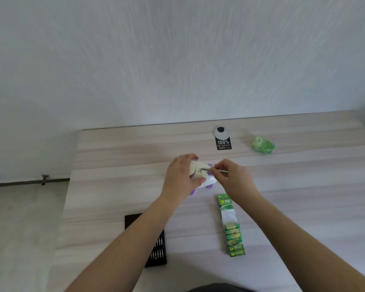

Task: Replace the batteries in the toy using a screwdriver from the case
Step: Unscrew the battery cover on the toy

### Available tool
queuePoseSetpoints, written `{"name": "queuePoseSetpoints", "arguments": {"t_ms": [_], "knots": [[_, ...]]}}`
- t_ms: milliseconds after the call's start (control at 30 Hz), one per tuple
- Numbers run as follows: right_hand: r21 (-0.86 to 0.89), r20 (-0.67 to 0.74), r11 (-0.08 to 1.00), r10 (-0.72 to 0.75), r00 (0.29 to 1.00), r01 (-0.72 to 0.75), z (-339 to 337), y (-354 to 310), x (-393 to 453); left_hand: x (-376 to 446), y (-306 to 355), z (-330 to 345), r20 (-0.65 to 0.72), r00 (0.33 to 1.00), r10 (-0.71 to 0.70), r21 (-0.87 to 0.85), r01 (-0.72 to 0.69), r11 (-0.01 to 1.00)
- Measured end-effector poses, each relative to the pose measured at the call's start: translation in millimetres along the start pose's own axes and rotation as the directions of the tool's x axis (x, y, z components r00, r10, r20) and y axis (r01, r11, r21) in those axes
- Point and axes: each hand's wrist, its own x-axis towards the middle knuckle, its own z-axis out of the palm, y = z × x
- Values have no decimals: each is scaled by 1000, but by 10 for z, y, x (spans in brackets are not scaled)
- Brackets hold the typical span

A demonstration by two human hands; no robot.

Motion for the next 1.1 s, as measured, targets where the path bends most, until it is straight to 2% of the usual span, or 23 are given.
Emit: {"name": "queuePoseSetpoints", "arguments": {"t_ms": [233, 633, 767, 833, 967, 1033, 1100], "knots": [[-85, 28, 996, -17, 999, 19, 8, -56, 50, 29, -35, 24, 1, 1000, -13, 2, 13, 1000], [-116, 40, 993, -14, 999, 18, 43, -53, 52, 4, -74, 50, -3, 1000, -17, -21, 17, 1000], [-231, 64, 971, -45, 997, 59, 49, -114, 86, -5, -76, 50, 8, 999, -32, -30, 32, 999], [-371, 89, 923, -78, 993, 106, 48, -201, 120, 4, -69, 45, 11, 1000, -29, -31, 29, 999], [-666, 200, 704, -150, 968, 246, 56, -409, 191, 17, -72, 45, 15, 1000, -27, -30, 28, 999], [-718, 240, 627, -185, 953, 303, 77, -486, 214, 18, -71, 46, 15, 1000, -26, -29, 27, 999], [-725, 267, 604, -199, 943, 333, 97, -563, 227, 24, -59, 32, 15, 1000, -18, -30, 19, 999]]}}
